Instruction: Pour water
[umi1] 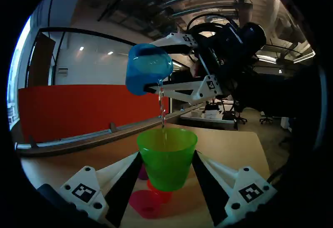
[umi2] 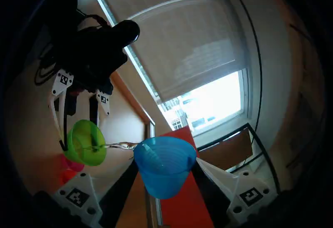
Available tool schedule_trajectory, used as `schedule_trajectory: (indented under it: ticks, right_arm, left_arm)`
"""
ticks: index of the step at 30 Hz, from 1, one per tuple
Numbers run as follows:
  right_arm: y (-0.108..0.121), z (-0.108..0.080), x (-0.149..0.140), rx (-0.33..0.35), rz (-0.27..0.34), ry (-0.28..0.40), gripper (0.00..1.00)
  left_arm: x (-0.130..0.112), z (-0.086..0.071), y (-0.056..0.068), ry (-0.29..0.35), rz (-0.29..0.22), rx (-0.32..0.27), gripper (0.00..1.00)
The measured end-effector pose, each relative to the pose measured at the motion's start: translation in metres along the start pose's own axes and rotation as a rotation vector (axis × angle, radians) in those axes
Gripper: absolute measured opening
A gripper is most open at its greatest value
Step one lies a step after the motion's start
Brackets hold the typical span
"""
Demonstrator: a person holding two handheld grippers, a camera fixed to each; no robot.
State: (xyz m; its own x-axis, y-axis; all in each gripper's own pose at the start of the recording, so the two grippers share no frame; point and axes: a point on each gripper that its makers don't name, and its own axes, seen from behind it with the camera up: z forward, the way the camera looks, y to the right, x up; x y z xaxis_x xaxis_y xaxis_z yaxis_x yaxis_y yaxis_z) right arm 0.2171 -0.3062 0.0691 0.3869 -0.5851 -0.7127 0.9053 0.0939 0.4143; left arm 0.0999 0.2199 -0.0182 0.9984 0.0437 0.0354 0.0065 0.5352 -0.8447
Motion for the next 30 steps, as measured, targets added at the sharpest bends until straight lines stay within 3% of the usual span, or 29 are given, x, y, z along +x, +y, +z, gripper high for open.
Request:
schedule_trajectory:
  ticks: [30]
  right_arm:
    - [-0.003,-0.0013,0.0053,-0.007,-0.049,0.002,0.89]
  left_arm:
    - [-0.0011,-0.0004,-0.0007,0.0,0.0,0.002,0.82]
